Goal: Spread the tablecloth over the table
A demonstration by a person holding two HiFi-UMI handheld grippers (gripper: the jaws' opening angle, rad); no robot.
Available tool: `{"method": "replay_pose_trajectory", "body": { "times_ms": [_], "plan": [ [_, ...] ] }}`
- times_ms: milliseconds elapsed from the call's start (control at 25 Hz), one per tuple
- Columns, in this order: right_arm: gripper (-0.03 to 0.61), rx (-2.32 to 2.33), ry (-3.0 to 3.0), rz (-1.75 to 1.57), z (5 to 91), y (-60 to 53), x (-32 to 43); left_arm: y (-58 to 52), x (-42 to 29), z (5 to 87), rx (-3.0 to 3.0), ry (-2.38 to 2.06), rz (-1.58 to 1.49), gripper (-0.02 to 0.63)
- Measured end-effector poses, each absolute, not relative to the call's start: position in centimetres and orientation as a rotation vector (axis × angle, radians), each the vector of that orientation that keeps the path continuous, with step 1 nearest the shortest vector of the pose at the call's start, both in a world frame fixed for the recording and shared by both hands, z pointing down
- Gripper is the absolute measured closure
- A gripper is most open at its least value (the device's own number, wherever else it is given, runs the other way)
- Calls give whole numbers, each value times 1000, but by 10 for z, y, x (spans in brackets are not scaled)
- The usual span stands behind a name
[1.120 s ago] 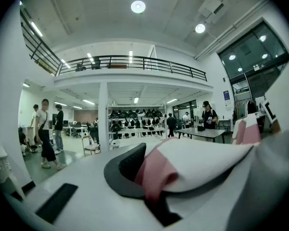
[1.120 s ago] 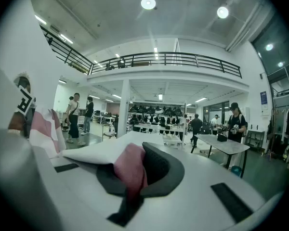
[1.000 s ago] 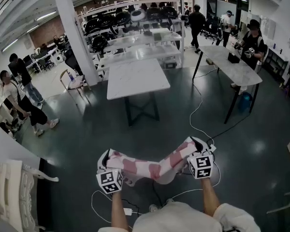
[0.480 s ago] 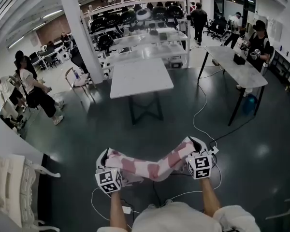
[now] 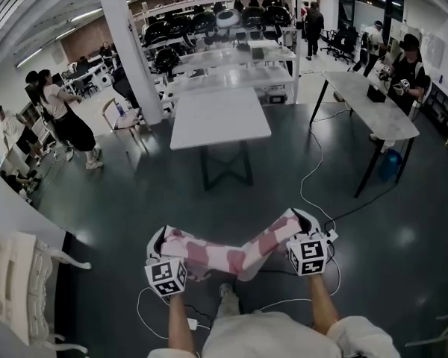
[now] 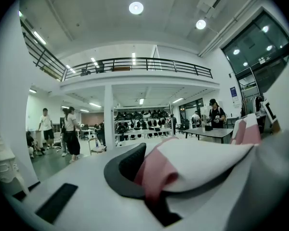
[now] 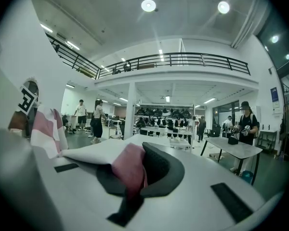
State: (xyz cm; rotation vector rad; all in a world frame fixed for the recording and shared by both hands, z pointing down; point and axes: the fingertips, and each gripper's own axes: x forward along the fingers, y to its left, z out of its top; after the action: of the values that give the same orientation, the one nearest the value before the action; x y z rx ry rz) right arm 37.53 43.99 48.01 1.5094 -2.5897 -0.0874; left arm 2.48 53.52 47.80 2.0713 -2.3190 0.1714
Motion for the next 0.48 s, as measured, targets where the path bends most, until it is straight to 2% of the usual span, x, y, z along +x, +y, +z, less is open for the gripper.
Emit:
{"method": "replay_pose_trajectory", "body": {
  "times_ms": [480],
  "plan": [
    [565,1560,-2541,-81,490,338,350,415,-3,492,2119,-2259,134,588]
  ]
}}
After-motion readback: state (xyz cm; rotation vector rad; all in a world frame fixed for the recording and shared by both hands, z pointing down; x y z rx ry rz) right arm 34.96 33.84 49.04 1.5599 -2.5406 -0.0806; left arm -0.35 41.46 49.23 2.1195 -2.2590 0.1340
